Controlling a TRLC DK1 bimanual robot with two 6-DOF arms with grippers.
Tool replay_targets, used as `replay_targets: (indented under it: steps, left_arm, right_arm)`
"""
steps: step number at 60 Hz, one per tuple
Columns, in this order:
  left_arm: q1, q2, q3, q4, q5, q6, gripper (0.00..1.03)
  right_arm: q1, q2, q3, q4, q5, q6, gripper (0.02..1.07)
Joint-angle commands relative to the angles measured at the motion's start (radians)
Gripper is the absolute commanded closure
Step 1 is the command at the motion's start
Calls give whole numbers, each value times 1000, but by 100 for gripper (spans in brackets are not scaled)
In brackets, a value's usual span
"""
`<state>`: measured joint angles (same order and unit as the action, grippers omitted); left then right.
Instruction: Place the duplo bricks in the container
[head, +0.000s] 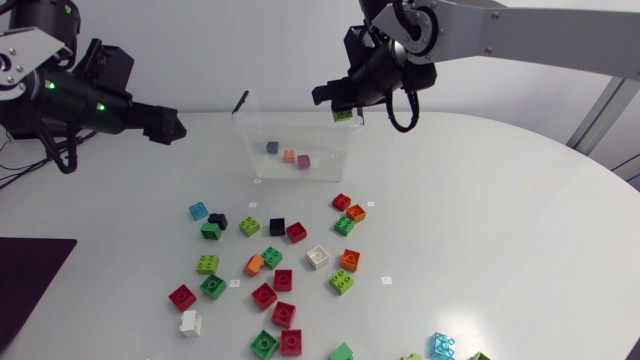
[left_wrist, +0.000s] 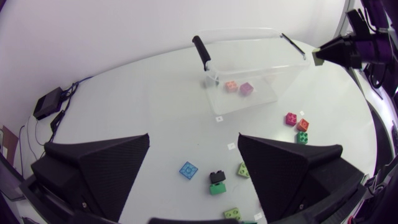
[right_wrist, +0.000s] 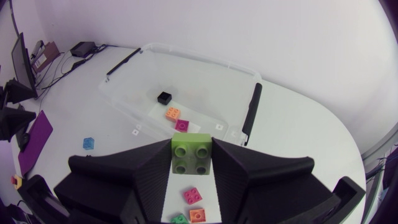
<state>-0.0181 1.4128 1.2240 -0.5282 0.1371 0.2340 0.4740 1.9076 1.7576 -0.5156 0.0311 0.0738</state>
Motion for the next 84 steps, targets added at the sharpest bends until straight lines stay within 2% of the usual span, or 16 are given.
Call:
replay_targets:
  steps: [1, 21, 42, 52, 54, 56, 57, 58, 59, 70, 78, 84]
  left_arm:
    - [21, -29, -70, 30, 15, 45, 4]
    - [61, -18, -290, 194, 36, 111, 5]
    - [96, 37, -360, 223, 59, 156, 5]
    - [99, 34, -394, 232, 62, 174, 5]
    - [99, 34, -400, 235, 64, 179, 5]
    - [99, 34, -403, 235, 65, 186, 5]
    - [101, 34, -406, 235, 67, 189, 5]
    - [101, 34, -412, 241, 68, 194, 5]
    - [102, 34, -416, 247, 70, 195, 5]
    - [115, 81, -412, 275, 91, 229, 5]
    - [115, 124, -402, 277, 99, 284, 5]
    - [121, 170, -366, 278, 159, 360, 6]
  right_arm:
    - [-5, 42, 34, 26, 18, -17, 81]
    - [-8, 113, 83, 131, 58, -57, 81]
    - [0, 196, 134, 279, 112, -98, 80]
    - [5, 232, 169, 305, 132, -104, 79]
    - [8, 238, 178, 304, 142, -106, 69]
    - [9, 243, 181, 302, 144, -106, 43]
    - [11, 243, 183, 302, 145, -108, 33]
    - [15, 242, 181, 302, 147, -111, 14]
    - [18, 238, 180, 302, 147, -112, 6]
    - [26, 136, 134, 299, 158, -118, 6]
    - [41, 2, 33, 238, 155, -129, 6]
    - [48, -110, -92, 229, 136, -146, 6]
